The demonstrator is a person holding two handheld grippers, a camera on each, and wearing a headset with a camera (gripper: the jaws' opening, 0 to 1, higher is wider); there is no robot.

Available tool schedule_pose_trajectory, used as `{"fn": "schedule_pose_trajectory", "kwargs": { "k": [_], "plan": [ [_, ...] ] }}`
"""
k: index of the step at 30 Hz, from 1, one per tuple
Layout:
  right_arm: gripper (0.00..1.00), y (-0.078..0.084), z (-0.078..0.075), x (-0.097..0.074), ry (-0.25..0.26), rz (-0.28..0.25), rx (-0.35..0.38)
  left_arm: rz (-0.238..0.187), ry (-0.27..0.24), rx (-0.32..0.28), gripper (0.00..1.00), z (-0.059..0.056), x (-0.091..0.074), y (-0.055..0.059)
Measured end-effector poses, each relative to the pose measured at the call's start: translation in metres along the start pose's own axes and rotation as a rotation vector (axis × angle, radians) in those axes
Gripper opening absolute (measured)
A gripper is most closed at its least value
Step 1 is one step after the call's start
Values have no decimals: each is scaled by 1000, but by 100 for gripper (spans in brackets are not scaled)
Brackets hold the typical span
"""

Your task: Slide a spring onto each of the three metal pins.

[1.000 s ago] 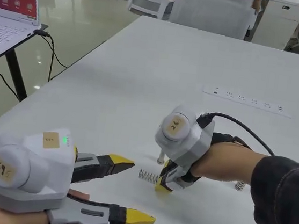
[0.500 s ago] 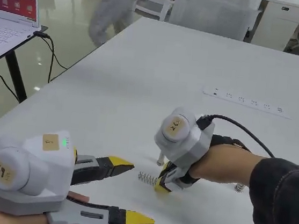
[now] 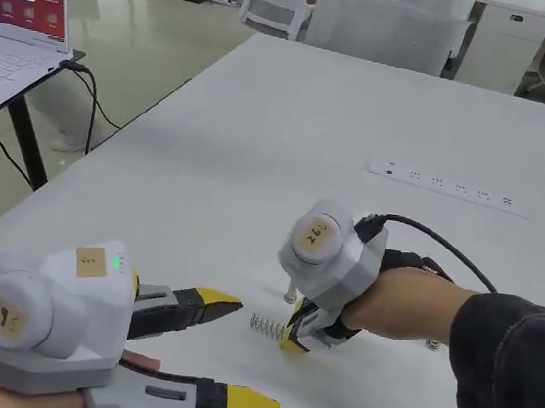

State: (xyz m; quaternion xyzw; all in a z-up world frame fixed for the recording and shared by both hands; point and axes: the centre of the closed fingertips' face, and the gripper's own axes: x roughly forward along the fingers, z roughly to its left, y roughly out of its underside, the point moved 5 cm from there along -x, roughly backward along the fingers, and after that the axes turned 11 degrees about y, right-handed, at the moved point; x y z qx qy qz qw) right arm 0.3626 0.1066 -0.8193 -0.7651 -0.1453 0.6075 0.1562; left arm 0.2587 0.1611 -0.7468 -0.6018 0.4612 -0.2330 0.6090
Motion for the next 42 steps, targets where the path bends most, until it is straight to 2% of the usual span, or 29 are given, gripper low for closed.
{"fn": "schedule_pose_trajectory", "kwargs": {
  "k": [14, 32, 42],
  "plan": [
    [7, 4, -1, -4, 19, 17, -9, 6, 1, 4, 55, 0, 1, 0],
    [7, 18, 3, -31, 24, 9, -9, 23, 14, 19, 55, -1, 3, 2],
    [7, 27, 8, -47, 18, 4, -3, 33, 29, 33, 55, -2, 7, -2]
  ]
}}
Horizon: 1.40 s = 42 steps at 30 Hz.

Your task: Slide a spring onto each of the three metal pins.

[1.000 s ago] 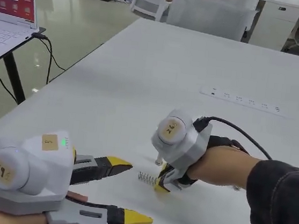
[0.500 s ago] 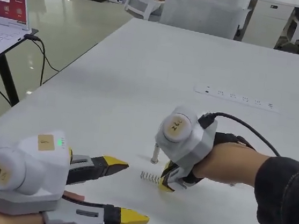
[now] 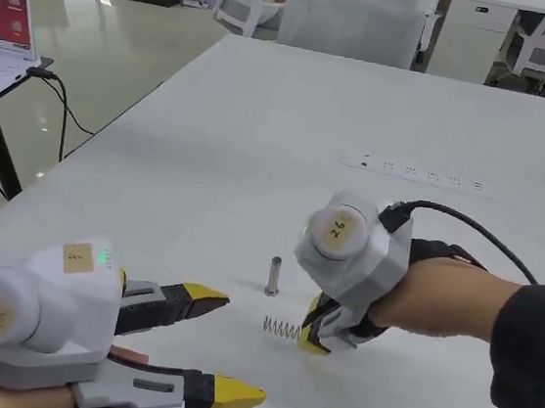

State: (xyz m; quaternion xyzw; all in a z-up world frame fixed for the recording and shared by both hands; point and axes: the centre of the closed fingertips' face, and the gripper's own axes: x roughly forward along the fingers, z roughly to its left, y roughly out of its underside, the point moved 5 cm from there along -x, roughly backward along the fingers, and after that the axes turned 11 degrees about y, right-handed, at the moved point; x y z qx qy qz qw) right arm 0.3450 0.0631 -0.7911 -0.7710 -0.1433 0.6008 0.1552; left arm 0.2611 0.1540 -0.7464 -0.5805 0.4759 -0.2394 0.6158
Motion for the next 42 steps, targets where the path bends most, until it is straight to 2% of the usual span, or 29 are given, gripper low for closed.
{"fn": "schedule_pose_trajectory", "kwargs": {
  "k": [17, 42],
  "plan": [
    [7, 17, 13, -23, 4, -8, 16, 27, 44, 25, 54, -3, 9, -4],
    [7, 8, 29, -54, -11, -59, -17, 45, 89, 51, 53, -3, 17, -10]
  ]
}}
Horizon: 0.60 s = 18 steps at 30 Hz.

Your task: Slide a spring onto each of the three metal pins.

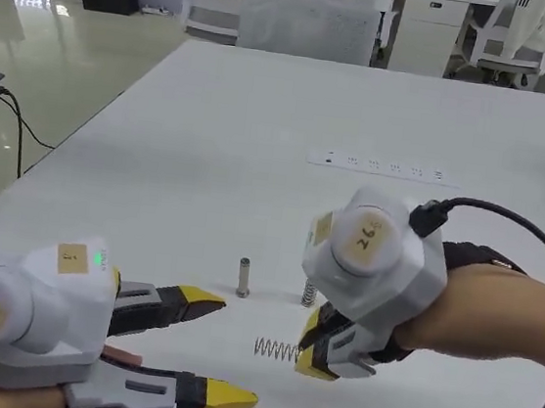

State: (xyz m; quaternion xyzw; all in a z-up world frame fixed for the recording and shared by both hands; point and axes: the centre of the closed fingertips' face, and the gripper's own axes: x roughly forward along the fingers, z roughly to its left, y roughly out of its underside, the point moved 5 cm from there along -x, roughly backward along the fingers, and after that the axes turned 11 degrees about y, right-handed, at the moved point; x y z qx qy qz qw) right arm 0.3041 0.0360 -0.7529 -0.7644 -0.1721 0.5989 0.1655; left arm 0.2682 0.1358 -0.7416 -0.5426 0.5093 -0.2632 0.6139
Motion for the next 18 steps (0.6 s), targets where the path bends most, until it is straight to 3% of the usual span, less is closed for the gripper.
{"fn": "schedule_pose_trajectory", "kwargs": {
  "k": [18],
  "plan": [
    [7, -12, 7, -6, -14, -22, -57, 2, 13, 11, 48, -3, 3, 1]
  ]
}}
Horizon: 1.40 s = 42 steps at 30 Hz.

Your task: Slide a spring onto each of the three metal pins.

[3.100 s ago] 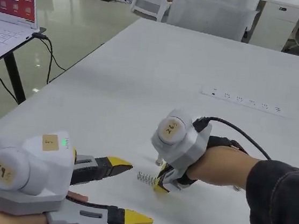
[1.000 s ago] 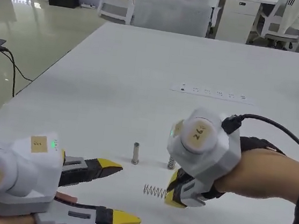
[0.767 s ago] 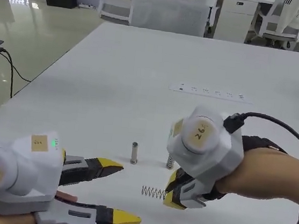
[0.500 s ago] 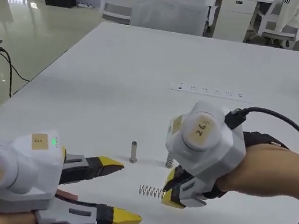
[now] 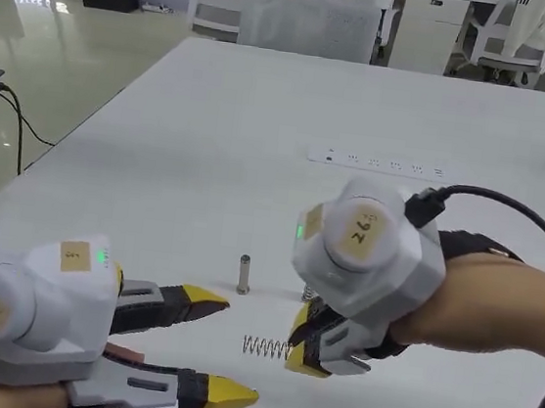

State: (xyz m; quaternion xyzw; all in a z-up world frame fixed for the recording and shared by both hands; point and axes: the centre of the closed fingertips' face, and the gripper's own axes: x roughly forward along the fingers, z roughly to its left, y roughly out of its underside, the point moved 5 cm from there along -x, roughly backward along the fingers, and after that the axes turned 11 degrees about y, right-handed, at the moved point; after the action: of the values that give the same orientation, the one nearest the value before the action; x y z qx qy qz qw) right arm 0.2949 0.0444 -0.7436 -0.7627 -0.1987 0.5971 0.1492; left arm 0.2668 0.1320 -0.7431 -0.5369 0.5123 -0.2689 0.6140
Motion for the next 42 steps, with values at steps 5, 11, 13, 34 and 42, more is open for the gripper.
{"fn": "schedule_pose_trajectory", "kwargs": {
  "k": [5, 11, 13, 34, 42],
  "plan": [
    [7, -3, 1, -1, -2, -6, -12, 1, 11, 7, 43, -2, 1, 0],
    [7, -6, 3, -2, -9, -11, -28, 4, 27, 22, 32, -4, 1, 0],
    [7, -6, 3, -2, -13, -11, -33, 8, 32, 27, 29, -5, 2, 1],
    [7, -13, 11, -4, -52, -25, -82, 20, 63, 51, 13, -8, 3, 4],
    [7, -12, 15, -5, -69, -22, -115, 33, 81, 50, 7, -10, 4, 5]
  ]
}}
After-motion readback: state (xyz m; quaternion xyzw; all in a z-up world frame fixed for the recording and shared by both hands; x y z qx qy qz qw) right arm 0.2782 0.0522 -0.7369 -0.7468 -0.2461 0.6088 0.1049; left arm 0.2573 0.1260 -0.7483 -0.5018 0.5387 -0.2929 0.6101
